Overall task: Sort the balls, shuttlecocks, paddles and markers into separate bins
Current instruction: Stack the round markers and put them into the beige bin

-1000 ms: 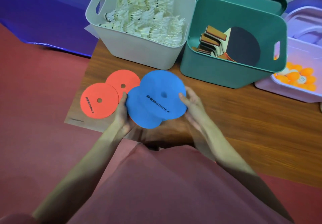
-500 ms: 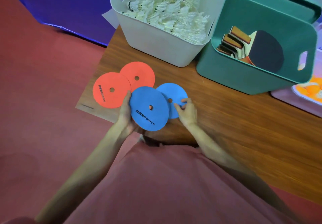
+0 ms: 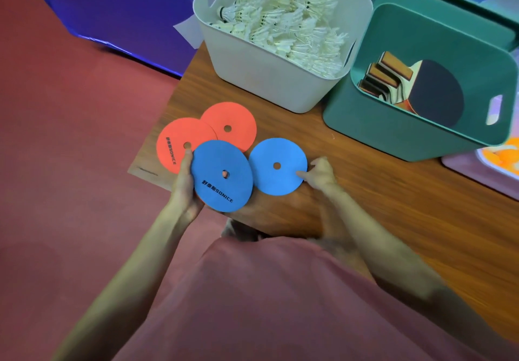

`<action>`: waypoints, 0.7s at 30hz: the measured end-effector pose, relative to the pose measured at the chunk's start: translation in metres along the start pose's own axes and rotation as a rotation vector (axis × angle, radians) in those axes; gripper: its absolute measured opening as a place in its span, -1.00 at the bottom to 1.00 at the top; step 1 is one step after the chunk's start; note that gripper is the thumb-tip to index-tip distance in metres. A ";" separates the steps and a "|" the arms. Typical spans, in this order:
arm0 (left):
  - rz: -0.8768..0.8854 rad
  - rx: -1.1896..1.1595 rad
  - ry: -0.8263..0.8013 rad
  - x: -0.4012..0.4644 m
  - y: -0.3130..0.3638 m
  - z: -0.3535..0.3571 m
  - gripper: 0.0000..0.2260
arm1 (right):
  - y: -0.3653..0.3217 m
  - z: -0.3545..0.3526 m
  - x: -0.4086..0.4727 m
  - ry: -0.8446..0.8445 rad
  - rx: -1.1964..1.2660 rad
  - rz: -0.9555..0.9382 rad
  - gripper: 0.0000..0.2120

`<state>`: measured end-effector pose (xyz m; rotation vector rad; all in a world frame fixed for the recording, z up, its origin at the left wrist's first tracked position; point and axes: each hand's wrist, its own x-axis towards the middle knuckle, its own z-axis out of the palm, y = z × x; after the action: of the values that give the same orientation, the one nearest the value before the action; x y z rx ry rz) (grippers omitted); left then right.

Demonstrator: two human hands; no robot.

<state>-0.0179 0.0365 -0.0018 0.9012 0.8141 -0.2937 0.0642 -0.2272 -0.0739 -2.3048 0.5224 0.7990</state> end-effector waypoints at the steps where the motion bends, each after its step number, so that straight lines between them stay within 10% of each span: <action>1: 0.011 0.029 0.000 0.000 0.002 -0.001 -0.57 | -0.002 -0.006 -0.001 -0.066 0.006 -0.034 -0.82; 9: 0.047 0.030 -0.014 0.001 0.010 -0.010 -0.46 | -0.026 -0.048 -0.038 -0.118 0.307 -0.459 -0.90; 16: 0.021 -0.045 0.033 0.007 0.008 -0.006 -0.54 | -0.059 -0.047 -0.067 -0.576 0.838 -0.420 -0.75; 21: 0.038 -0.098 0.025 0.008 0.009 -0.003 -0.61 | -0.068 -0.003 -0.062 -0.679 0.658 -0.273 -0.79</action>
<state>-0.0096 0.0451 -0.0034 0.8291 0.8265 -0.2080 0.0567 -0.1705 -0.0014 -1.3538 0.1188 1.0148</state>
